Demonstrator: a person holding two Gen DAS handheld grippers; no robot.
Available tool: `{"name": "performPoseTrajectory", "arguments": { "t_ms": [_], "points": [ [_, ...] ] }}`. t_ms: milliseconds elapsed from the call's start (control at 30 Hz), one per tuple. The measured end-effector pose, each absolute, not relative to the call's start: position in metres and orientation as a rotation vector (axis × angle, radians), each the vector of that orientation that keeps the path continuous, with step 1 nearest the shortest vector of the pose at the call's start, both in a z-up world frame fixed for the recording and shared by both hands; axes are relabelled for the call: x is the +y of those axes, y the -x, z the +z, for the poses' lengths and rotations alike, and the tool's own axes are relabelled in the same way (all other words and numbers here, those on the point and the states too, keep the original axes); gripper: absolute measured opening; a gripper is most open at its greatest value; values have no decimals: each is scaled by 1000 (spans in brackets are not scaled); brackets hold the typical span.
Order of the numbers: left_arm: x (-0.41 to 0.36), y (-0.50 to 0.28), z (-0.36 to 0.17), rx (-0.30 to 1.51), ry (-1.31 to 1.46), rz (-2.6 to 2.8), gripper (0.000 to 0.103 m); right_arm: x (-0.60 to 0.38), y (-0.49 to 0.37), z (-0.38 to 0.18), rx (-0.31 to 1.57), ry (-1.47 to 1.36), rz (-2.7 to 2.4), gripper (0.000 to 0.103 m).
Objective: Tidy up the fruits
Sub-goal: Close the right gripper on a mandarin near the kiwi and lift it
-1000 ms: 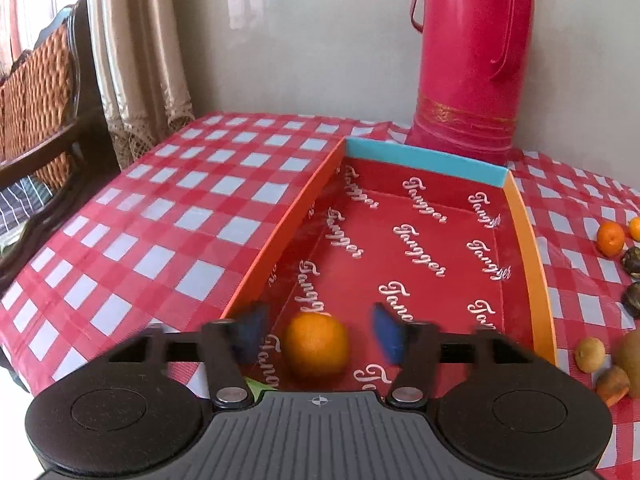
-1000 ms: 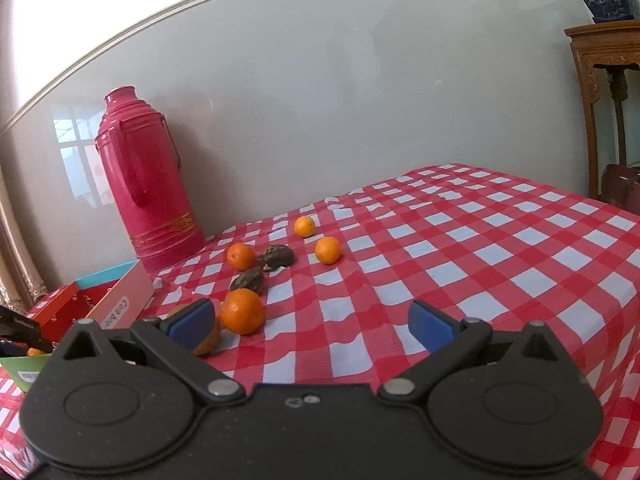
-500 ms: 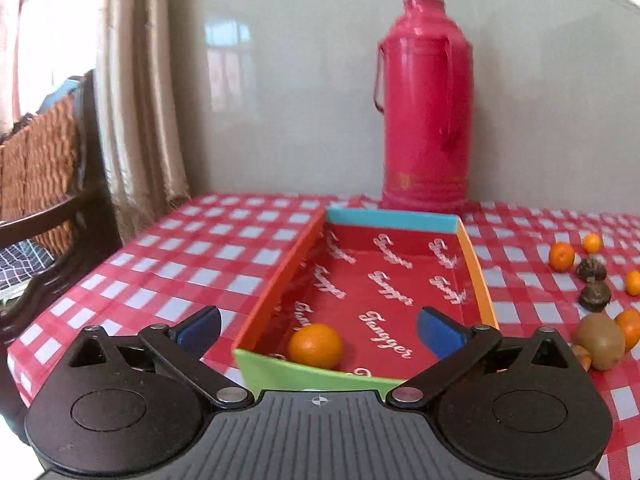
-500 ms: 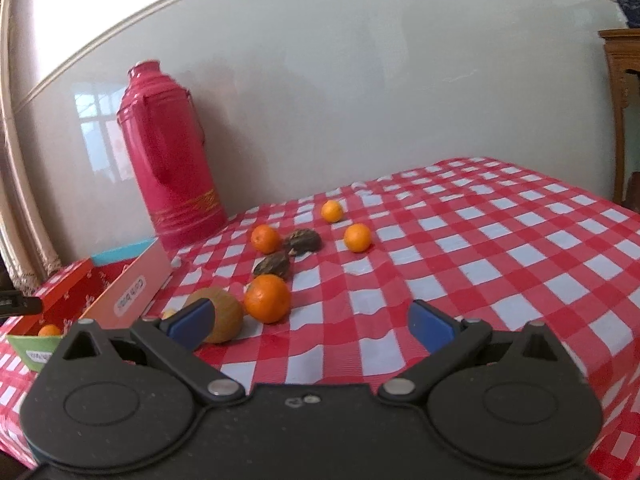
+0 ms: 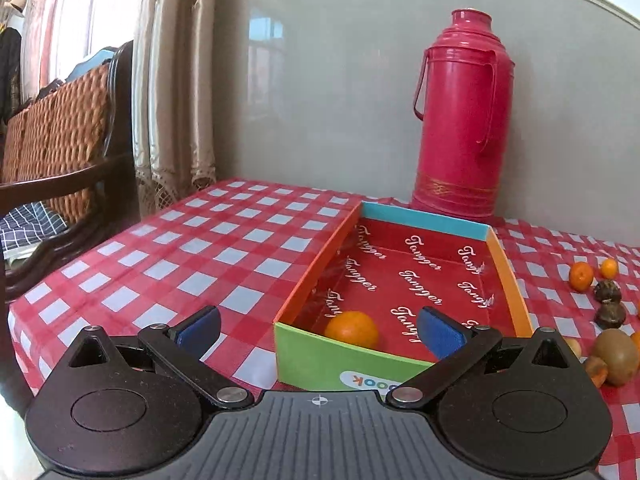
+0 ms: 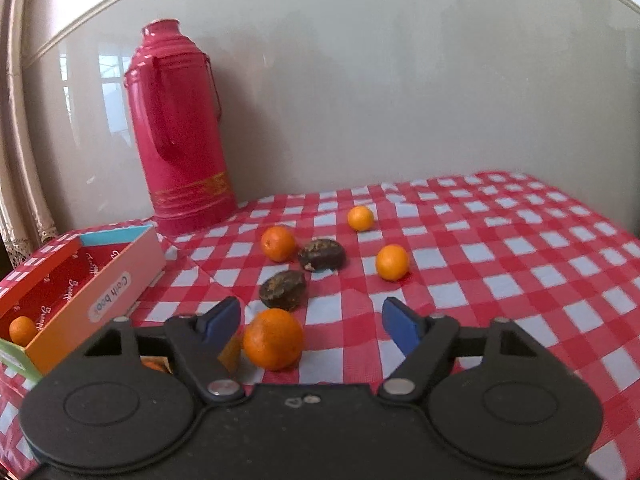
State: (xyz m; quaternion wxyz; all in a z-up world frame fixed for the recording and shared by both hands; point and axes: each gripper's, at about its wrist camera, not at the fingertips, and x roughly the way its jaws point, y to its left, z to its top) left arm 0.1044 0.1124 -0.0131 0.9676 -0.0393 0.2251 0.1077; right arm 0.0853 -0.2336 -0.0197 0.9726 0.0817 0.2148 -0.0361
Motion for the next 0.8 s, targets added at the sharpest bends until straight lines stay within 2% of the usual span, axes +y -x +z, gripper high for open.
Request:
{"name": "performPoseTrajectory", "arguments": {
  "t_ms": [133, 300, 467, 800],
  "points": [
    [109, -106, -15, 457, 70, 218, 103, -234, -92, -24, 455, -208, -36, 53],
    [105, -107, -14, 458, 54, 212, 103, -232, -102, -27, 484, -227, -22, 51],
    [107, -106, -14, 455, 45, 215, 103, -231, -109, -29, 502, -250, -18, 39],
    [112, -106, -14, 459, 36, 232, 103, -225, -119, -33, 529, -272, -12, 41]
  ]
}}
